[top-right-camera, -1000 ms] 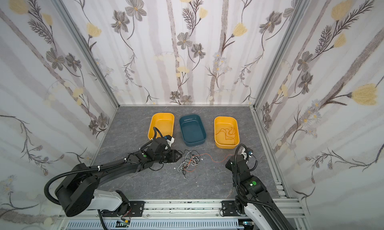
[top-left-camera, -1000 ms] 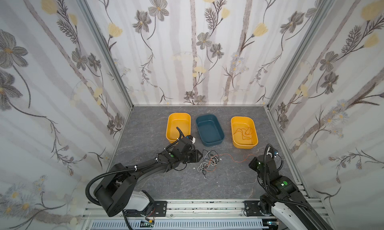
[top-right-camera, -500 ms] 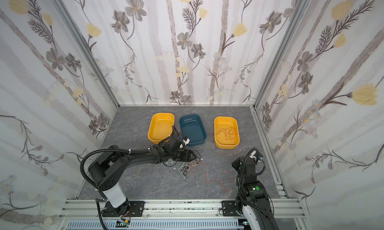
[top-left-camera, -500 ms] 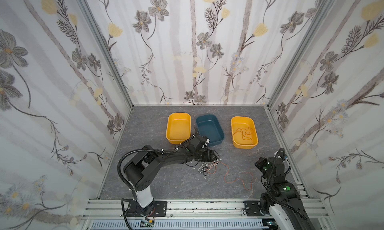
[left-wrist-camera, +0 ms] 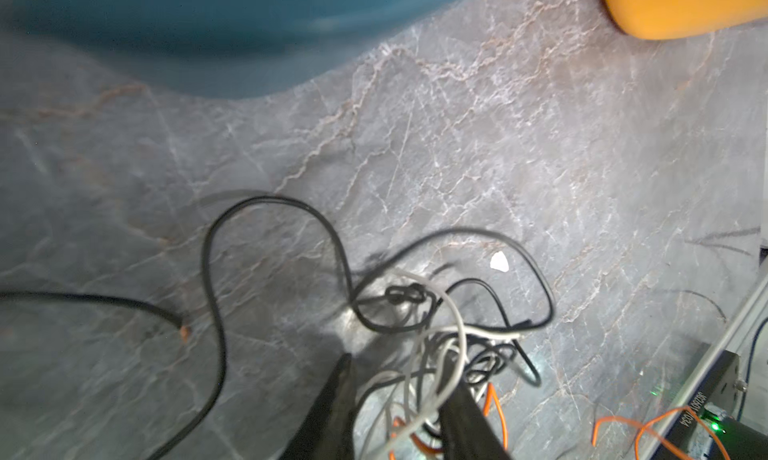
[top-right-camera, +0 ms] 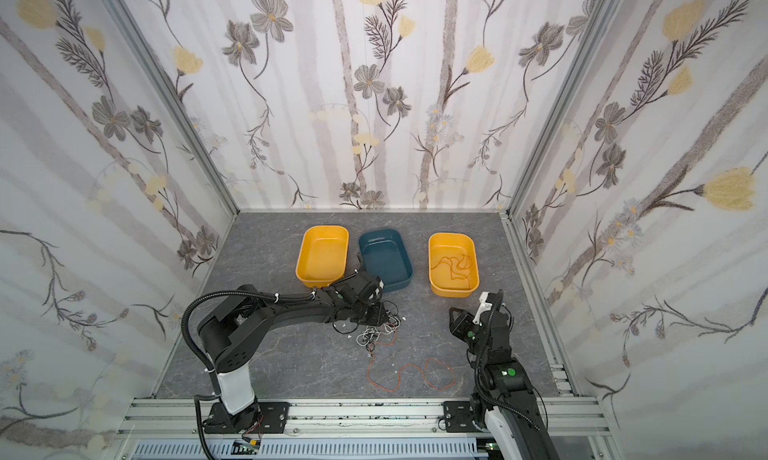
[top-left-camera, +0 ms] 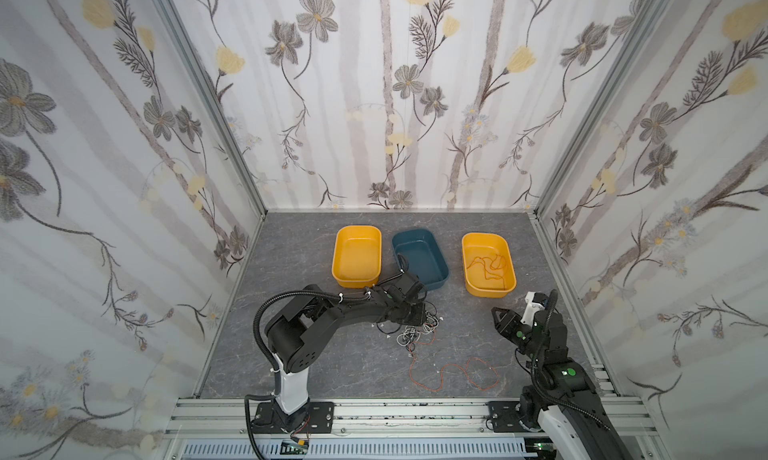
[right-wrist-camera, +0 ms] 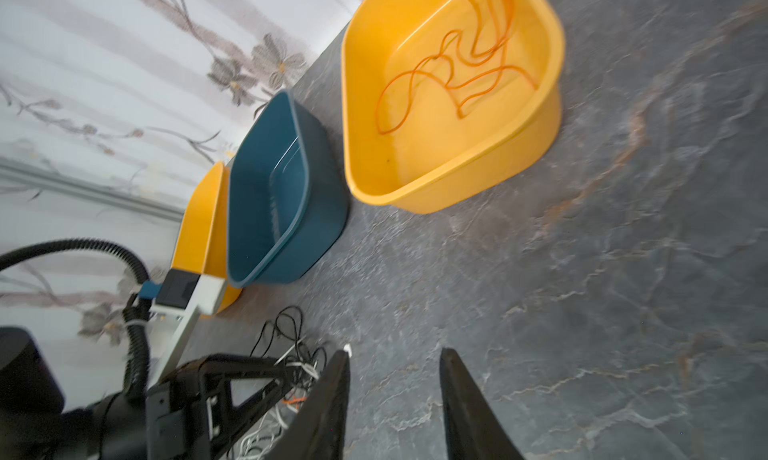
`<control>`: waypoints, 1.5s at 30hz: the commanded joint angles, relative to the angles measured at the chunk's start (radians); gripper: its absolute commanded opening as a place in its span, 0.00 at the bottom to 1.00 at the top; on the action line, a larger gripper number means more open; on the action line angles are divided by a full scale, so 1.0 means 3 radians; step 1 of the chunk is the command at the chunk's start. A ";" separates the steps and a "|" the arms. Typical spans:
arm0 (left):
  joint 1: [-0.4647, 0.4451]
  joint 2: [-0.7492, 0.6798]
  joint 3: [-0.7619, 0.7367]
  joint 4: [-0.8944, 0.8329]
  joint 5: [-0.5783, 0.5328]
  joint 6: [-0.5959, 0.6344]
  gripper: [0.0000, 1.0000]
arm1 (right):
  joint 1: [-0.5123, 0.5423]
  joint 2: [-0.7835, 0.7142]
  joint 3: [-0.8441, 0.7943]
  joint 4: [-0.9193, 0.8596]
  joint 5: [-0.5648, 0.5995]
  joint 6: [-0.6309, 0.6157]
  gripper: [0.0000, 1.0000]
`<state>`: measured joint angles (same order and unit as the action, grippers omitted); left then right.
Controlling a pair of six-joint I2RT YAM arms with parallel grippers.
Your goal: Untangle the cables
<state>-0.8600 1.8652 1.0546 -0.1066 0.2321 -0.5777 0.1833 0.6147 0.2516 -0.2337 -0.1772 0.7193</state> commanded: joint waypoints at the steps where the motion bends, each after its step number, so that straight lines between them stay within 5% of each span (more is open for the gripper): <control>1: -0.0001 -0.0002 0.0013 -0.0079 -0.0175 -0.0073 0.16 | 0.0170 0.0066 0.0059 0.0135 -0.0437 -0.0139 0.39; 9: -0.0002 -0.0159 -0.0086 -0.0117 -0.0415 -0.0258 0.00 | 0.0931 0.0143 0.0181 0.0017 -0.0202 -0.0216 0.44; 23: 0.0215 -0.0863 -0.0877 0.0290 -0.1006 -0.1267 0.00 | 0.2240 0.1165 0.0374 0.0532 0.0270 -0.0177 0.51; 33: 0.0368 -0.1305 -0.1254 0.0436 -0.1156 -0.1603 0.00 | 0.2764 0.2345 0.0763 0.1002 0.0503 -0.0119 0.51; 45: 0.0433 -0.1689 -0.1614 0.0496 -0.1332 -0.1791 0.00 | 0.2984 0.3405 0.1218 0.1191 0.0408 -0.0148 0.50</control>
<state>-0.7349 1.3689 0.5751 0.0189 -0.1425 -1.1027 1.0733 1.5852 0.5949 0.0639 -0.0494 0.6693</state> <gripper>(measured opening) 0.051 0.509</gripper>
